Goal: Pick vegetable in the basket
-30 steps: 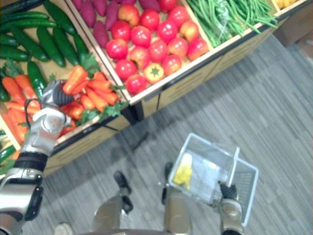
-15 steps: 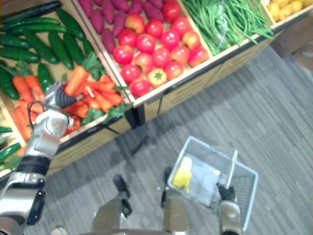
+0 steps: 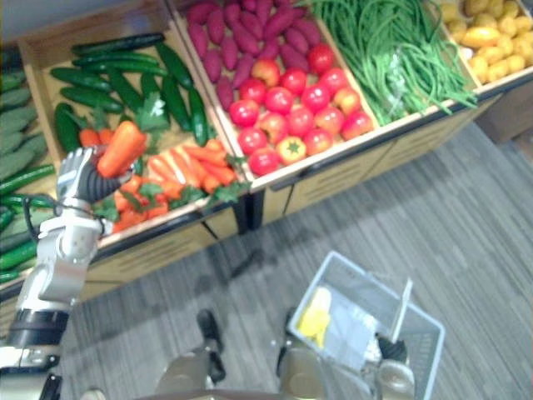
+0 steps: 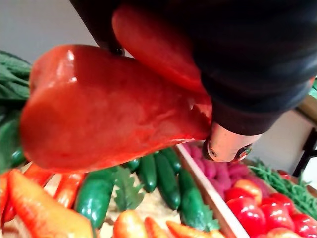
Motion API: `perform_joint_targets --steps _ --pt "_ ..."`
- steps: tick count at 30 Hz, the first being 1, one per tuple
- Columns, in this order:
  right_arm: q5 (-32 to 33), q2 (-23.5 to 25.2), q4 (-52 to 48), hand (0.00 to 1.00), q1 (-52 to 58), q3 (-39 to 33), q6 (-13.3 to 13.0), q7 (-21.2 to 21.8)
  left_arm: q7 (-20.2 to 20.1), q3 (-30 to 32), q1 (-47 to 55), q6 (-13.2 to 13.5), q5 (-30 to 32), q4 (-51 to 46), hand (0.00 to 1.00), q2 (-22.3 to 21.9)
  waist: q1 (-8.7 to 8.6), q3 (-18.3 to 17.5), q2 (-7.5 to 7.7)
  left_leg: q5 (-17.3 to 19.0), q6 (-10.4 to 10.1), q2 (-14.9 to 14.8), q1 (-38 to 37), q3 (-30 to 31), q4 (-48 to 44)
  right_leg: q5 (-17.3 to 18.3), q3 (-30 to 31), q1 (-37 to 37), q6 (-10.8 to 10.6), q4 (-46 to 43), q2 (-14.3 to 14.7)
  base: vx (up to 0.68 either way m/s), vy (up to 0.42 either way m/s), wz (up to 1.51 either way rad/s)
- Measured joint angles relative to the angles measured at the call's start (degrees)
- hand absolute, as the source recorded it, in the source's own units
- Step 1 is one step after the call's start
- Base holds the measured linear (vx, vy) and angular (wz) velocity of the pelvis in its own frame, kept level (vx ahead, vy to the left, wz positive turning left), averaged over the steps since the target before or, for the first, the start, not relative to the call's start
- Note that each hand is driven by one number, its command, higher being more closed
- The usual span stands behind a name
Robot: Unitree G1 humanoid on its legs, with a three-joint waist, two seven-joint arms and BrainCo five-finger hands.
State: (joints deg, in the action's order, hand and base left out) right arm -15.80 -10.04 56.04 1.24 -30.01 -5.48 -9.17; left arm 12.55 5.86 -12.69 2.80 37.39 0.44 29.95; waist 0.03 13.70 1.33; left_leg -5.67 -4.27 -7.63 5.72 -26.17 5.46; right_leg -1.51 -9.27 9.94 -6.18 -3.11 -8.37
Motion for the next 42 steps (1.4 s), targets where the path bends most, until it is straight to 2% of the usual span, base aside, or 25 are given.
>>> perform_joint_targets --steps 6,12,15,17,19,23,25,26,28,31,33,37,42 --pt "-2.4 -1.9 1.2 1.0 -0.1 -0.6 0.2 0.3 0.2 1.2 4.8 2.3 0.0 -4.6 1.0 0.0 -0.02 -3.2 -0.17 -0.3 0.2 0.2 -0.2 0.3 0.3 -0.2 0.0 -0.5 -0.2 0.4 -0.1 0.0 0.001 0.01" --pt "-4.7 -9.2 -0.3 1.0 -1.3 2.5 0.3 0.8 0.7 0.1 8.5 6.0 -0.4 -12.1 1.0 1.0 -1.27 -4.6 -0.14 -0.3 0.2 0.5 -2.4 -1.0 0.1 -0.6 1.4 -2.1 -0.6 1.1 -0.2 0.02 0.013 -0.1" --pt "-6.8 -15.2 -5.9 1.0 -2.4 8.9 -0.1 1.5 0.5 -3.9 8.9 9.3 -1.5 -15.4 1.0 3.5 -1.71 -4.7 -0.28 0.5 0.0 0.4 -4.5 -4.8 0.0 -1.6 5.3 -1.9 -0.8 1.5 0.3 0.0 0.01 -0.68" --pt "-7.1 -20.6 -9.5 1.0 -4.3 13.6 -1.3 2.5 -0.2 -8.3 8.8 12.2 -3.6 -16.7 1.0 4.4 -2.08 -5.2 -0.46 1.3 -0.2 0.3 -6.0 -9.0 0.0 -2.3 9.7 -1.0 -1.4 2.3 0.8 -0.02 0.004 -0.9" --pt "-9.1 -24.1 -12.1 1.0 -6.1 18.1 -2.3 3.2 -1.1 -12.4 8.7 13.5 -6.0 -17.2 1.0 5.5 -3.27 -5.2 -0.47 2.0 -0.5 0.4 -7.6 -12.2 0.0 -2.7 12.9 -0.7 -1.9 2.2 1.2 -0.01 -0.008 -0.87" --pt "-10.0 -27.3 -22.6 1.0 -6.0 26.5 -3.8 5.3 -3.3 -22.8 7.3 15.7 -8.5 -17.8 1.0 8.9 -4.35 -5.4 -0.4 4.6 -1.9 0.0 -11.9 -20.4 -0.9 -3.3 19.7 -0.7 -2.3 1.9 2.7 0.02 0.003 -1.03" --pt "-11.4 -28.9 -28.9 1.0 -5.4 31.3 -4.9 7.0 -4.9 -30.4 3.5 16.9 -10.3 -17.8 1.0 8.9 -4.55 -5.5 -0.41 9.2 -2.8 -2.5 -12.9 -25.6 -7.3 -3.6 24.2 -0.8 -2.3 1.7 3.8 0.04 -0.031 -1.11" --pt "-11.4 -29.5 -30.1 1.0 -5.3 32.5 -5.0 7.3 -5.6 -31.7 2.6 17.5 -10.5 -17.7 1.0 8.9 -4.53 -5.6 -0.62 10.1 -3.1 -3.3 -12.9 -26.8 -8.9 -3.6 25.1 -0.8 -2.3 1.5 4.2 0.03 -0.059 -1.01" --pt "-11.4 -32.0 -35.9 1.0 -5.2 37.7 -5.2 8.5 -6.8 -36.8 -1.1 18.5 -12.5 -16.8 1.0 8.4 -4.83 -6.2 -1.54 13.8 -4.3 -7.1 -13.9 -31.1 -15.5 -3.7 28.7 -0.4 -2.1 0.7 6.6 0.04 -0.065 -0.98" --pt "-11.4 -34.1 -41.4 1.0 -5.9 43.0 -6.3 9.6 -8.9 -41.7 -4.2 18.9 -12.6 -13.1 1.0 7.2 -5.0 -6.8 -2.48 16.5 -5.9 -10.4 -15.7 -35.5 -20.3 -3.7 32.1 0.1 -2.1 -0.3 9.4 0.06 -0.027 -0.82" --pt "-11.4 -35.4 -45.0 1.0 -7.9 48.1 -7.1 9.8 -9.7 -44.3 -5.1 18.9 -12.6 -9.7 1.0 5.7 -6.0 -7.0 -2.68 17.7 -6.5 -12.1 -17.0 -38.2 -22.8 -3.8 33.3 0.8 -2.0 -1.5 11.0 0.05 0.005 -0.65" --pt "-11.2 -36.5 -50.8 1.0 -11.6 55.6 -9.1 11.8 -11.1 -49.0 -7.2 18.4 -12.5 -5.3 1.0 2.0 -6.67 -7.0 -2.78 19.3 -7.0 -13.5 -19.0 -42.8 -25.5 -3.7 35.9 1.1 -2.1 -2.7 12.7 -0.01 0.048 -0.44" --pt "-10.6 -36.9 -55.0 1.0 -14.2 58.4 -10.0 12.3 -11.8 -51.8 -7.8 18.4 -12.4 -0.7 1.0 -1.9 -7.58 -7.1 -2.96 21.1 -6.9 -14.0 -19.0 -44.5 -28.2 -3.7 37.4 2.0 -2.1 -3.3 12.8 -0.04 0.042 -0.17"
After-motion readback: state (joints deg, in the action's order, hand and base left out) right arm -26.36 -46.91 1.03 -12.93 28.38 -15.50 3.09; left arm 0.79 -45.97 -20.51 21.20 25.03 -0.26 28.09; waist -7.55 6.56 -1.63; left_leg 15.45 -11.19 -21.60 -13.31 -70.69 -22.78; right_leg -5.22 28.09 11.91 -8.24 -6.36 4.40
